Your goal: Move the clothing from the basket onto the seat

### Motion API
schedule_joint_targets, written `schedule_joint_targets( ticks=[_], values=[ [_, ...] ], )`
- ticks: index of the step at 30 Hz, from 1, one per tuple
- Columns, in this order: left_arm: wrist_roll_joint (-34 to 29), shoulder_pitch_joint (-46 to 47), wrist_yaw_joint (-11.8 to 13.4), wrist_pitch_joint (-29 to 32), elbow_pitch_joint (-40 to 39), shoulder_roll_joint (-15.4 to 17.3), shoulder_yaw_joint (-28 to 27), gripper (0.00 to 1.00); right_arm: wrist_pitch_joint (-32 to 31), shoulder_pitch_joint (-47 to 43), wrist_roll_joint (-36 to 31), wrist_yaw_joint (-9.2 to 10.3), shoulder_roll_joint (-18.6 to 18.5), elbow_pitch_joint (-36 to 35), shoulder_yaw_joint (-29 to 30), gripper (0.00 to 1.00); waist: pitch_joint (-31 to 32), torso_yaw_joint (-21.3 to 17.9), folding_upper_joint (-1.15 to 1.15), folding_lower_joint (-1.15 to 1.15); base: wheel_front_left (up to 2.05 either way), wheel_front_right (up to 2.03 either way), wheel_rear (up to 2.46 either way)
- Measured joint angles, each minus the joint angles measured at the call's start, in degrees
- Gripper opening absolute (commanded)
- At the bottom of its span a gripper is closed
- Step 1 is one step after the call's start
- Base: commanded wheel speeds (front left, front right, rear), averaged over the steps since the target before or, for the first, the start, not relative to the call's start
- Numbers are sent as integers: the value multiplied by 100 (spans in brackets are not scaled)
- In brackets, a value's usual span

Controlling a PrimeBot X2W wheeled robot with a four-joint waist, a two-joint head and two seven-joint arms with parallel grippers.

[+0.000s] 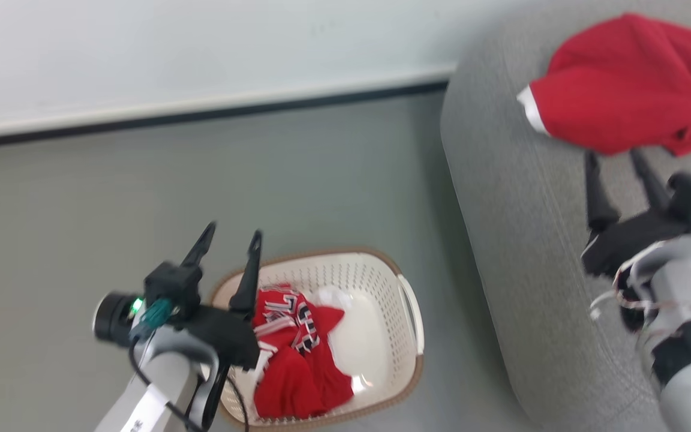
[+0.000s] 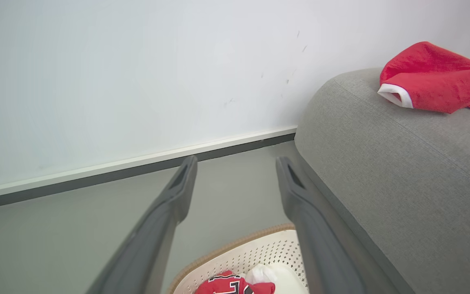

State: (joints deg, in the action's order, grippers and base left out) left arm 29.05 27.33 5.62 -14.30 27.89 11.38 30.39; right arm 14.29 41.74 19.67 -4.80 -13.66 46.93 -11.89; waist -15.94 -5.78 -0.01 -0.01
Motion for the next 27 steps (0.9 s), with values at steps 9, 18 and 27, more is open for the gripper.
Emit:
schedule_joint_targets(
  ticks=[9, 18, 27],
  values=[
    [223, -1010, 94, 0, -79, 126, -611, 100, -1, -1094, -5, 180, 363, -459, -43, 100, 759, 283, 0, 0, 0, 0, 0],
    [210, -2096, 111, 0, -528, 197, -1027, 100, 0, -2338, -135, 486, 533, -1370, 2, 100, 1438, 491, 0, 0, 0, 0, 0],
    [94, -2585, 145, 0, -1016, 132, -1345, 100, -1, -3264, -268, 688, 622, -2210, -15, 100, 1738, 671, 0, 0, 0, 0, 0]
  ],
)
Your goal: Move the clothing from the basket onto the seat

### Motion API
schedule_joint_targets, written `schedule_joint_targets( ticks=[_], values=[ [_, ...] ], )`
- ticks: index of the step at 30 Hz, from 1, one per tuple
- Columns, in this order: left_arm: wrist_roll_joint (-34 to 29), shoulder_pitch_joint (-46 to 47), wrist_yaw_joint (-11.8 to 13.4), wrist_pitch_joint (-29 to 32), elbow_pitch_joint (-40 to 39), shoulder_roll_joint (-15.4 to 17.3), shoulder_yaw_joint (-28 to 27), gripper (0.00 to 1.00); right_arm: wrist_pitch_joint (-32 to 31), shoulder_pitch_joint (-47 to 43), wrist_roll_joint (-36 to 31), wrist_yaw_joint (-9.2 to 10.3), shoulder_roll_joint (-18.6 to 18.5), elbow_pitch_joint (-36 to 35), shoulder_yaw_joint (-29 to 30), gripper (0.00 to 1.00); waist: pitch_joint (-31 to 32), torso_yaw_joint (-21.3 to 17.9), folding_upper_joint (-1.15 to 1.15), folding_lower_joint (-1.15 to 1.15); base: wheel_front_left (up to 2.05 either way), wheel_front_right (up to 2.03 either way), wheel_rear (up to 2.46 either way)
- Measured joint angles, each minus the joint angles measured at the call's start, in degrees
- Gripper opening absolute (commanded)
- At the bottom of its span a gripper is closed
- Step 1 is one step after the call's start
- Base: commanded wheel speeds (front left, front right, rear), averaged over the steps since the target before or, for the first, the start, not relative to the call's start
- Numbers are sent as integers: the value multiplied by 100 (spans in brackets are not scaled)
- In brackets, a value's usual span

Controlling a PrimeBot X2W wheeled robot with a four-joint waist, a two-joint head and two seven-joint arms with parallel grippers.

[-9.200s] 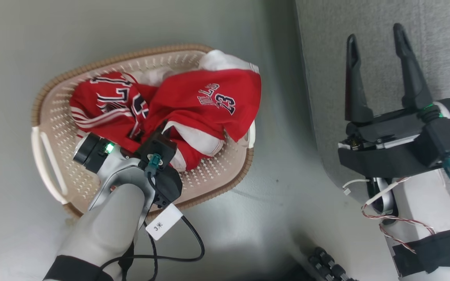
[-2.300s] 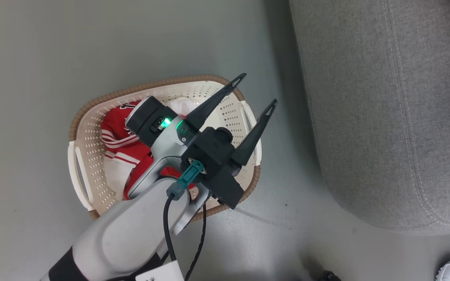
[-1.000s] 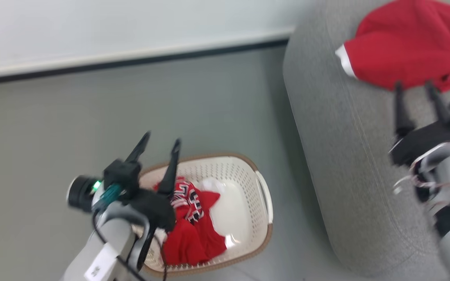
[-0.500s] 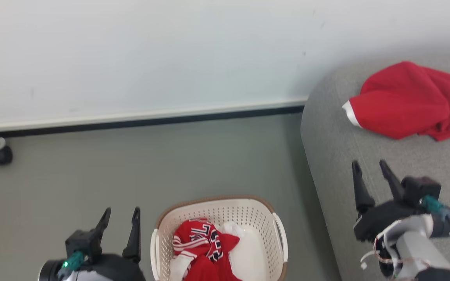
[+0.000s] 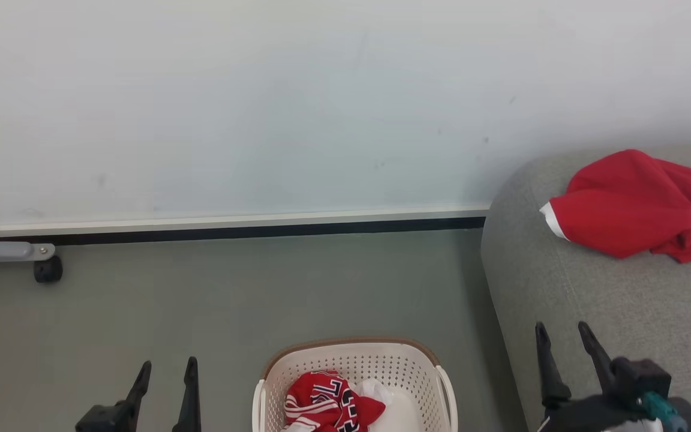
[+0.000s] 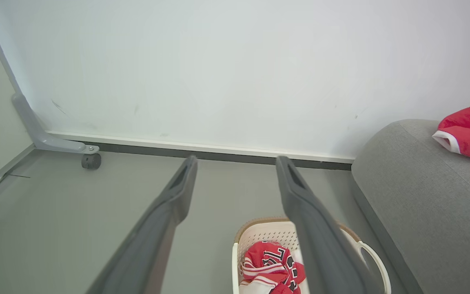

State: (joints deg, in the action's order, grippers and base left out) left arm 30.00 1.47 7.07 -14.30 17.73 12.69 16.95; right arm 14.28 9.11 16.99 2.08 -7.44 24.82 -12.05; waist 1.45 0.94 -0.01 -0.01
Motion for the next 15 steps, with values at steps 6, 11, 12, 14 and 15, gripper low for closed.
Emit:
schedule_joint_targets(
  ticks=[6, 11, 12, 14, 15],
  values=[
    [-168, -277, 5, 0, -286, -19, -241, 100, 1, -493, -69, 52, 11, -461, -8, 100, 100, 101, 0, 1, 0, 0, 0],
    [-264, -439, 5, 0, -474, -69, -377, 100, 1, -811, -145, 108, 2, -827, 60, 100, 143, 148, 1, 1, 0, 0, 0],
    [-292, -441, 5, 0, -512, -82, -393, 100, 1, -847, -157, 123, 1, -866, 57, 100, 147, 155, 1, 1, 0, 0, 0],
    [-316, -446, 5, 0, -563, -108, -443, 100, 1, -887, -194, 143, 0, -955, 58, 100, 150, 163, 1, 1, 0, 0, 0],
    [-332, -459, 5, 0, -580, -113, -474, 100, 1, -887, -196, 144, -1, -994, 63, 100, 150, 164, 1, 1, 0, 0, 0]
  ],
)
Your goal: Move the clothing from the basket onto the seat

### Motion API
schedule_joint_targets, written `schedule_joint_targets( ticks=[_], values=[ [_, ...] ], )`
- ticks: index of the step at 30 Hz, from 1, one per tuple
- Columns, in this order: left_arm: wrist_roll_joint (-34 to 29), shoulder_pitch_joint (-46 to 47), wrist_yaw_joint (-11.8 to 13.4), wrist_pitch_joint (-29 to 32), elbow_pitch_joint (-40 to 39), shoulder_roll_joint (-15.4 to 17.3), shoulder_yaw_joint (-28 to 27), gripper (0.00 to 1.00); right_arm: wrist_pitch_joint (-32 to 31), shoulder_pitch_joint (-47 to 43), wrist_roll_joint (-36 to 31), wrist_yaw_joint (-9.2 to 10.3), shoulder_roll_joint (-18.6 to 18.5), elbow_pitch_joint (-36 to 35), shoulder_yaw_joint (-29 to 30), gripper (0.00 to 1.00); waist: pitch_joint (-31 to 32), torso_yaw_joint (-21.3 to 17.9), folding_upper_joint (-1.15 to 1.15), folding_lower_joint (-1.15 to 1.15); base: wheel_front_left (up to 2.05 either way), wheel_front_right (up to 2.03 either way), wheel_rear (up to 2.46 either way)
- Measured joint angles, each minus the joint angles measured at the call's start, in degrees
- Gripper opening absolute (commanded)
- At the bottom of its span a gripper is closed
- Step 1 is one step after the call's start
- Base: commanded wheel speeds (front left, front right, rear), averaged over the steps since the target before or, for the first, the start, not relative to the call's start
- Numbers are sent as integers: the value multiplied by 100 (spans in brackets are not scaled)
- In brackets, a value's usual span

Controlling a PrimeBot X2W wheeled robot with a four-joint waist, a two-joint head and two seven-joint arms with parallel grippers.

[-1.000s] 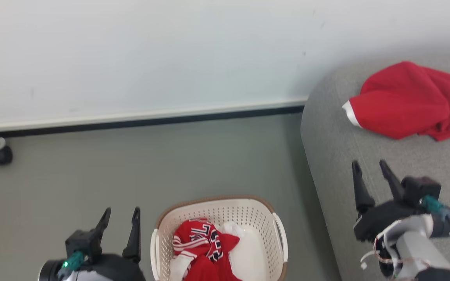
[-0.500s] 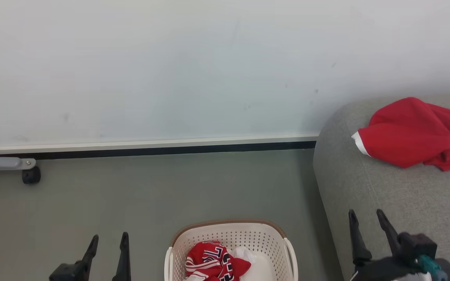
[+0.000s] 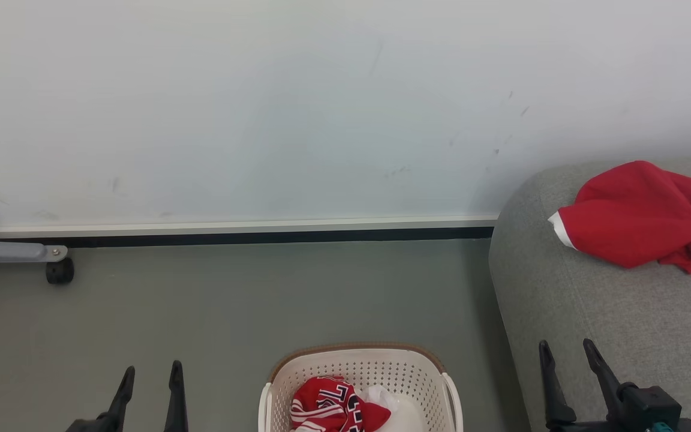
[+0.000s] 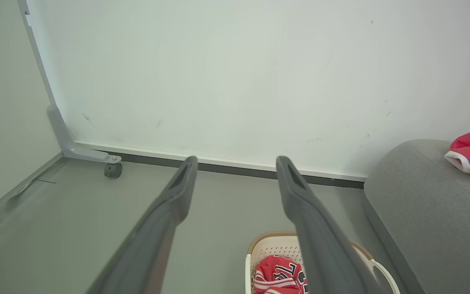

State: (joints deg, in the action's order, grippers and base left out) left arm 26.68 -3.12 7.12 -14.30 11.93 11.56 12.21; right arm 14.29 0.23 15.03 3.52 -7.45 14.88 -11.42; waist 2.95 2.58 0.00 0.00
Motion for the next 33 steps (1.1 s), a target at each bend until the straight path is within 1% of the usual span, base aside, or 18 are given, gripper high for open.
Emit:
schedule_joint_targets(
  ticks=[13, 21, 28, 33],
  values=[
    [-192, -107, 0, 0, -86, -88, -197, 100, 0, -112, -45, 8, -12, -352, 73, 100, -20, 7, 0, 0, 0, 0, 0],
    [-266, -112, 0, 0, -125, -129, -226, 100, 0, -211, -49, 8, -21, -506, 116, 100, -77, 24, 0, 0, 0, 0, 0],
    [-367, -115, -3, 0, -197, -132, -164, 100, 0, -215, -54, 9, -48, -601, 191, 100, -257, 25, 0, 0, 0, 0, 0],
    [-516, -35, -38, 0, -201, -153, -40, 100, 0, -143, -56, 25, -118, -783, 296, 100, -502, 10, 0, 0, 0, 0, 0]
  ],
)
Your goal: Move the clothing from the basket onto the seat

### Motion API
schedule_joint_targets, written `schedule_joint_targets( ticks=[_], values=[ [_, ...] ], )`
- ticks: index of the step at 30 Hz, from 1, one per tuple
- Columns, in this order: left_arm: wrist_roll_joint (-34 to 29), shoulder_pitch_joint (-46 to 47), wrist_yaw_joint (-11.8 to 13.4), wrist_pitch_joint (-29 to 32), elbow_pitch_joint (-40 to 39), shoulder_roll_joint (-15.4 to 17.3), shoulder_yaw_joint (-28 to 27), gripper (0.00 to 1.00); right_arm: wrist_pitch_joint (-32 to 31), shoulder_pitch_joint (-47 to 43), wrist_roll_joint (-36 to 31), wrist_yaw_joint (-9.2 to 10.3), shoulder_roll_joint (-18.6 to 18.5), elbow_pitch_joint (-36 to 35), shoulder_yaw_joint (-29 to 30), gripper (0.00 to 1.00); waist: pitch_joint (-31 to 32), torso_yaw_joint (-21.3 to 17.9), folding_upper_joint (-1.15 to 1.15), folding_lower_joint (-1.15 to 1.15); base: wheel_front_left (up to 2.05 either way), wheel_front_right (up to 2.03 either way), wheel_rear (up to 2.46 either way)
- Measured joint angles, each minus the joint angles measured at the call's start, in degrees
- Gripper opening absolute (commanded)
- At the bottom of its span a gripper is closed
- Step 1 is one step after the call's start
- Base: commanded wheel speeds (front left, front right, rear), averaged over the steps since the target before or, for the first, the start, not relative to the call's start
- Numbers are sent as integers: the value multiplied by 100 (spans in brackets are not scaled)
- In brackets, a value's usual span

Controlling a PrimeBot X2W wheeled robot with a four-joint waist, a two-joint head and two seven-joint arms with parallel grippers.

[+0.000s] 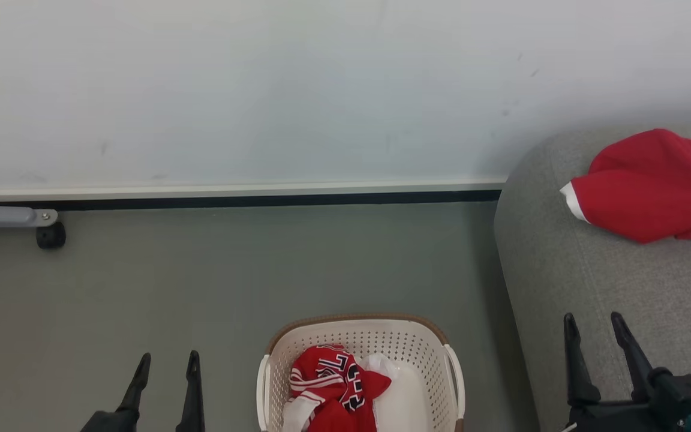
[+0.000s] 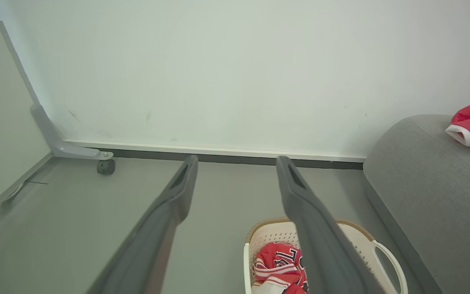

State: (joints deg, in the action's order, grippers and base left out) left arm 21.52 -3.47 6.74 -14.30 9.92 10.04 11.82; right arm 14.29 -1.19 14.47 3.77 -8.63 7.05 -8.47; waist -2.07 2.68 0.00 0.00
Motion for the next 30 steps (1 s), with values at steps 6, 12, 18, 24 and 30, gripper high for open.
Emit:
schedule_joint_targets(
  ticks=[6, 12, 18, 24, 30],
  values=[
    [-113, 528, -123, 0, 263, -145, 296, 100, 0, 325, -40, 0, -111, -192, 102, 100, -418, -30, 0, 1, 0, 0, 0],
    [-279, 1120, -180, 2, 668, -405, 649, 100, 1, 597, -91, -1, -207, -414, 145, 100, -890, -83, 0, 2, 0, 0, 0],
    [-434, 1706, -289, 98, 1262, -547, 964, 100, 29, 1020, -134, -1, -286, -655, 198, 100, -1380, -182, 1, 2, 0, 0, 0],
    [-483, 2287, -323, 187, 1859, -658, 1123, 100, 42, 1496, -246, -14, -297, -913, 170, 100, -1875, -323, 1, 2, 0, 0, 0],
    [-548, 2750, -321, 288, 2404, -699, 1276, 100, 42, 1825, -296, -26, -314, -1150, 137, 100, -2377, -475, 1, 2, 0, 0, 0]
  ],
)
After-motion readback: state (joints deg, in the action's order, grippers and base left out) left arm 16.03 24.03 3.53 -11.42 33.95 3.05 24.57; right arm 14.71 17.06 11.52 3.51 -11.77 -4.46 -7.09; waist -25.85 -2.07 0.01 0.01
